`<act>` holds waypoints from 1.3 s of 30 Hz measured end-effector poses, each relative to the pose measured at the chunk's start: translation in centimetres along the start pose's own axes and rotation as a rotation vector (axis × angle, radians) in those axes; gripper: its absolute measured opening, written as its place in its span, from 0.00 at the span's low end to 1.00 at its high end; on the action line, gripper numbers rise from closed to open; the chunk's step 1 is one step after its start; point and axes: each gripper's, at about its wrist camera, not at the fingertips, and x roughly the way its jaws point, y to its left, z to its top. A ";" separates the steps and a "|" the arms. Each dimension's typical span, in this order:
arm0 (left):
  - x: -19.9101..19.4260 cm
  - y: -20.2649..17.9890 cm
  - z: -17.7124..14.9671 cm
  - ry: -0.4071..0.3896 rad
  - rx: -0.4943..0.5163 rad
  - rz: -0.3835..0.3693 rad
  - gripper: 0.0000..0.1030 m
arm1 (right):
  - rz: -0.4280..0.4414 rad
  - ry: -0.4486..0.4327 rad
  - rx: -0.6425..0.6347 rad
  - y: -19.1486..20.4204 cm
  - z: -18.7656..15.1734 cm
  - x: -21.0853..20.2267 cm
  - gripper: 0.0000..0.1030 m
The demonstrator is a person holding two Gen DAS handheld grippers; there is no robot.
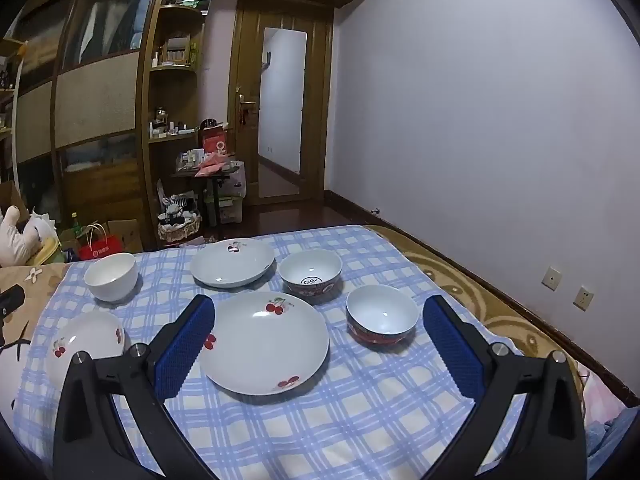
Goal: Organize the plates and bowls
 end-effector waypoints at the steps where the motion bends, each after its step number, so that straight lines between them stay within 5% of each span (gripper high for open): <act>1: -0.1 0.0 0.0 -0.003 -0.004 0.001 0.99 | 0.000 0.001 0.003 0.0 0.0 0.0 1.00; 39: -0.7 0.0 -0.2 -0.030 0.005 0.006 0.99 | 0.002 -0.035 0.031 -0.3 0.3 -0.6 1.00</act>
